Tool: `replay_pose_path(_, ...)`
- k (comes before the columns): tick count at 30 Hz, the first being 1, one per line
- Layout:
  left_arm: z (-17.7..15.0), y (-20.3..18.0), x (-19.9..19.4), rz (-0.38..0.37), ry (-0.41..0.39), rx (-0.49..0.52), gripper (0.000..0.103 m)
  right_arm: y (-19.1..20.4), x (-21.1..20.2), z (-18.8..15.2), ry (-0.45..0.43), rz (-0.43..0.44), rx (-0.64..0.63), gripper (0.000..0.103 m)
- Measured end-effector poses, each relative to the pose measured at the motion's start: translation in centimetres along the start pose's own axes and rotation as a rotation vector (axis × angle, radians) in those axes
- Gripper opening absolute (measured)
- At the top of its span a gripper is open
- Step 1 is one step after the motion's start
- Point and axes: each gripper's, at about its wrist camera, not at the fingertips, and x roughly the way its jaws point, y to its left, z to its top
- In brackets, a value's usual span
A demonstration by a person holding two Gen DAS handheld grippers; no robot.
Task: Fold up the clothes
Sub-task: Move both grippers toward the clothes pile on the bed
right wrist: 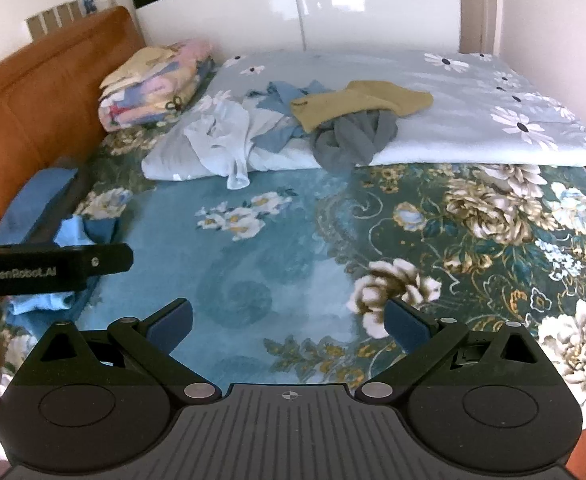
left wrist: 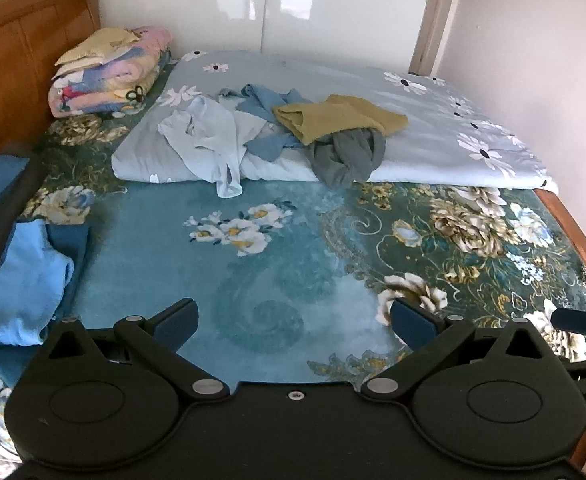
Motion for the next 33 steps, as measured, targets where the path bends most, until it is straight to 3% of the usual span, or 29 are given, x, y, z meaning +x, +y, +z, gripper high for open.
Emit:
replay_pose_path(5, -0.2, -0.1, 0.1, -0.025, -0.012, -0.03, 0.101, 1.3, -0.3, -0.4, -0.017, -0.028, -0.028, 0.103)
replay_pose_path(9, -0.3, 2.1, -0.4, -0.107, -0.033, -0.083, 0.101, 2.3, -0.4, -0.6, -0.019, -0.035, -0.036, 0.103)
replay_pose_path(19, 0.1, 2.6, -1.1, -0.09, -0.005, -0.029, 0.101, 3.4, -0.4, 0.4, -0.018, -0.014, -0.009, 0.103)
replay_pose_path(33, -0.3, 5.2, -2.0, -0.118, -0.029, -0.102, 0.101, 5.0, 1.4, 3.5, -0.019, 0.008, -0.012, 0.103)
